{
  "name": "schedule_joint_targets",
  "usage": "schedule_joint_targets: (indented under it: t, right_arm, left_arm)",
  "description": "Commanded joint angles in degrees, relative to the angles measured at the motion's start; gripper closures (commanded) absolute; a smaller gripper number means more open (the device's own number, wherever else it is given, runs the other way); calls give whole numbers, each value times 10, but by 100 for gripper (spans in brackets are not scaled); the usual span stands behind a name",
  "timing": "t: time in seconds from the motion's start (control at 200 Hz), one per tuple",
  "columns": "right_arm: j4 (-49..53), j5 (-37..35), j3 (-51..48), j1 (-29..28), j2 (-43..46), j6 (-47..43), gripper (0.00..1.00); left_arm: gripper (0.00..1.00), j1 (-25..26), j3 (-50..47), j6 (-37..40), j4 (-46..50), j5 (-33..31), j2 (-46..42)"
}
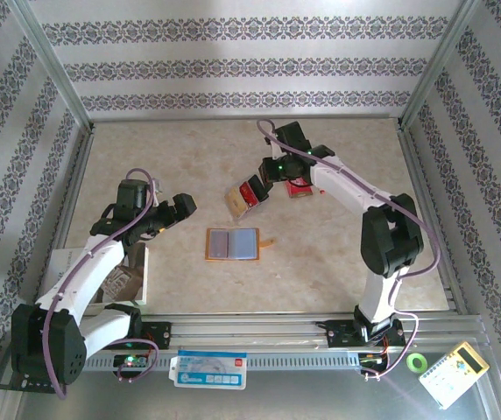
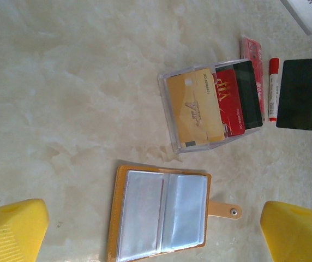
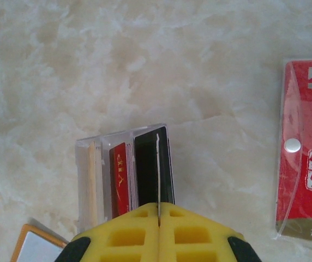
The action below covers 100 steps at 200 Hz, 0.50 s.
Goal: Take the credit cards out of the card holder
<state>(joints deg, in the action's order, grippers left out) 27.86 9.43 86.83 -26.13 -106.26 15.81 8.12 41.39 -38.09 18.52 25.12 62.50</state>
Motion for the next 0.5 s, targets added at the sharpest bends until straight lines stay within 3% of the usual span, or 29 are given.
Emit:
schedule_joint_targets:
  t: [0.0, 0.495]
  right_arm:
    - [26, -8, 38, -9, -27, -31, 100]
    - [57, 10, 91, -9, -90, -59, 98]
  left_arm:
    - [0, -8, -4, 8, 2, 12, -1]
    - [0, -7, -8, 0, -3, 21, 6]
